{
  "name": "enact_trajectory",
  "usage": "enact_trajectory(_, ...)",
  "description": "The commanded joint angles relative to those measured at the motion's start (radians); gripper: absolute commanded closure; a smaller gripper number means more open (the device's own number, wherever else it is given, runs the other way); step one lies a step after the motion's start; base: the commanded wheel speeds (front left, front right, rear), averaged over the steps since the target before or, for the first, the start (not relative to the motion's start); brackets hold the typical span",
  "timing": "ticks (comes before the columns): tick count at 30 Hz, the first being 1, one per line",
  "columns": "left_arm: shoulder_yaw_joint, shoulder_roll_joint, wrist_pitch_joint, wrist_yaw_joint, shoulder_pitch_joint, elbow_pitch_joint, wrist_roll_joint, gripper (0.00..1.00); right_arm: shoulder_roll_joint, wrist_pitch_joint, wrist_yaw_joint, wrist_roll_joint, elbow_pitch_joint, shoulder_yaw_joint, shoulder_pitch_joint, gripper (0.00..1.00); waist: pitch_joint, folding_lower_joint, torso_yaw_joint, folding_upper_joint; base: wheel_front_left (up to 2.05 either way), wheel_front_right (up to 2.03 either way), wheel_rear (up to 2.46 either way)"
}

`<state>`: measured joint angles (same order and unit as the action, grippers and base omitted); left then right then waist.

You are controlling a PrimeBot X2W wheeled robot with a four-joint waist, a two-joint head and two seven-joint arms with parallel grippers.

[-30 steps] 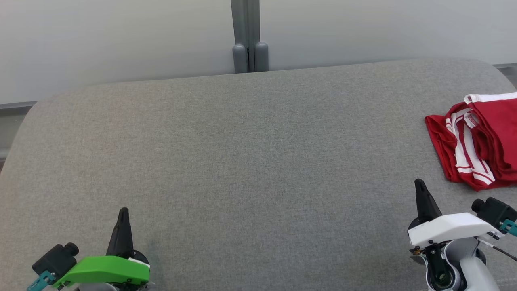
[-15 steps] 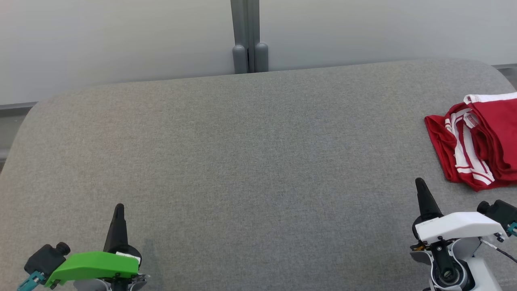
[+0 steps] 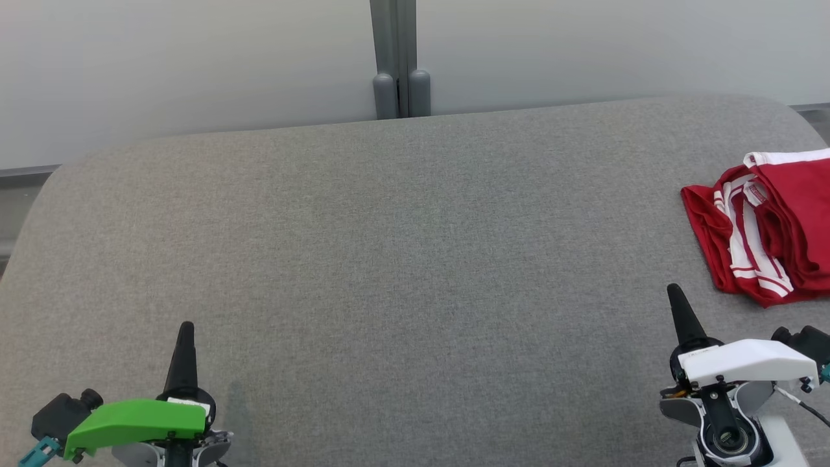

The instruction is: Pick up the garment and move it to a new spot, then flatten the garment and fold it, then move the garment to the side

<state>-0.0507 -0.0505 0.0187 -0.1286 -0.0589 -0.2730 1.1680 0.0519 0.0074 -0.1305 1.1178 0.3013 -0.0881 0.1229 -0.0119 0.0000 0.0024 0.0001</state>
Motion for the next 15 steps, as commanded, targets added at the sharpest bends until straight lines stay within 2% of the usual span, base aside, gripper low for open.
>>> enact_trajectory(1, -0.006, -0.009, -0.006, -0.002, -0.028, 0.011, 0.026, 1.00, 0.002, 0.006, -0.001, 0.031, -0.014, -0.004, -0.003, 1.00, 0.000, 0.0000, 0.000, -0.0001, 0.00, 0.00, 0.00)
enact_trajectory(15, -0.021, -0.009, -0.041, -0.003, -0.036, 0.017, 0.149, 1.00, 0.001, 0.036, -0.001, 0.164, -0.028, -0.011, -0.007, 1.00, 0.002, 0.0000, -0.001, -0.0001, 0.00, 0.00, 0.00)
